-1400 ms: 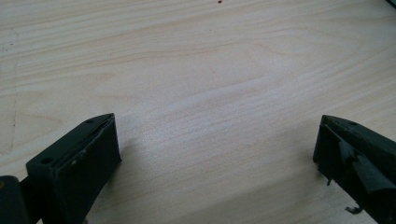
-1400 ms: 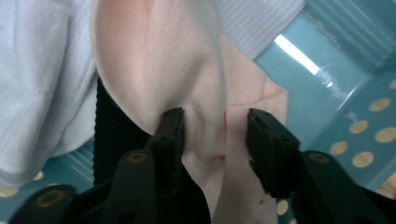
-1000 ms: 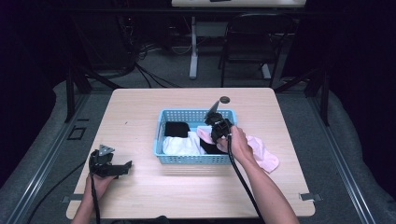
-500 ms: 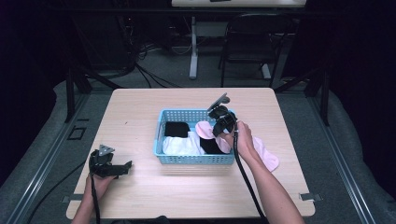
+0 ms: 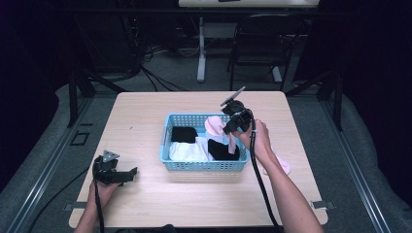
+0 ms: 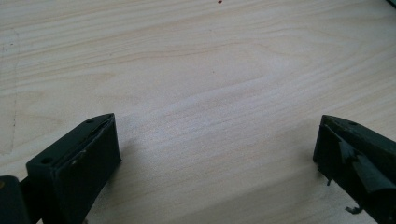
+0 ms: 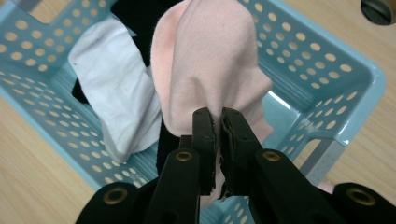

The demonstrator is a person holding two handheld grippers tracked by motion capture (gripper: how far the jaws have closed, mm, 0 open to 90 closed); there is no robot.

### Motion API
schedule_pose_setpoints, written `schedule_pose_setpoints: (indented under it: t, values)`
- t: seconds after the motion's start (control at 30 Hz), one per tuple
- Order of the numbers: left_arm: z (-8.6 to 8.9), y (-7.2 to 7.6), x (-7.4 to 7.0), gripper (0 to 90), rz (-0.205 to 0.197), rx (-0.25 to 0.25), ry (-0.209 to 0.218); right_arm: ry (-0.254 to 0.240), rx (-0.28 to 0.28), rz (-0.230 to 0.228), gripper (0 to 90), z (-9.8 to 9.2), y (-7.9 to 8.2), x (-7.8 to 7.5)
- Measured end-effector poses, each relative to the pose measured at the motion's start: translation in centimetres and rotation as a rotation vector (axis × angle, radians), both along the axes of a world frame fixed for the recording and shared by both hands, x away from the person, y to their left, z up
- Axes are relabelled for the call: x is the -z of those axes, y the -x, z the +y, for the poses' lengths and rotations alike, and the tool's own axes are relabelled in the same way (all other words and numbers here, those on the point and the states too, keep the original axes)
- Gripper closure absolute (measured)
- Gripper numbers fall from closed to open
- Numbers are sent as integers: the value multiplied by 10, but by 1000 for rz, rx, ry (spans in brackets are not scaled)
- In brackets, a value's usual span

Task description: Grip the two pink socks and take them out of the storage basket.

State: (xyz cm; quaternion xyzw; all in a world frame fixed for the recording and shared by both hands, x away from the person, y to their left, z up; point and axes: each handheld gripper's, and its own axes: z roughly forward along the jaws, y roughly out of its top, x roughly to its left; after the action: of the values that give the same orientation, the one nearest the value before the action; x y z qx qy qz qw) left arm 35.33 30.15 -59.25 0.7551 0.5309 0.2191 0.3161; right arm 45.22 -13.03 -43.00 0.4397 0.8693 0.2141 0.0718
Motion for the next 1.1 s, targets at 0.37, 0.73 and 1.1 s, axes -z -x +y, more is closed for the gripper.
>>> schedule_pose_setpoints:
  t: [0.37, 0.73, 1.1]
  values:
    - [0, 0, 0, 5, 1, -1, 0, -30, -22, -52, 844, -5, 13, -36]
    - [0, 0, 0, 6, -1, -1, 1, -53, -16, -98, 844, -20, 23, -64]
    - [0, 0, 0, 6, 3, 0, -1, -50, 41, -142, 842, -61, 37, -86]
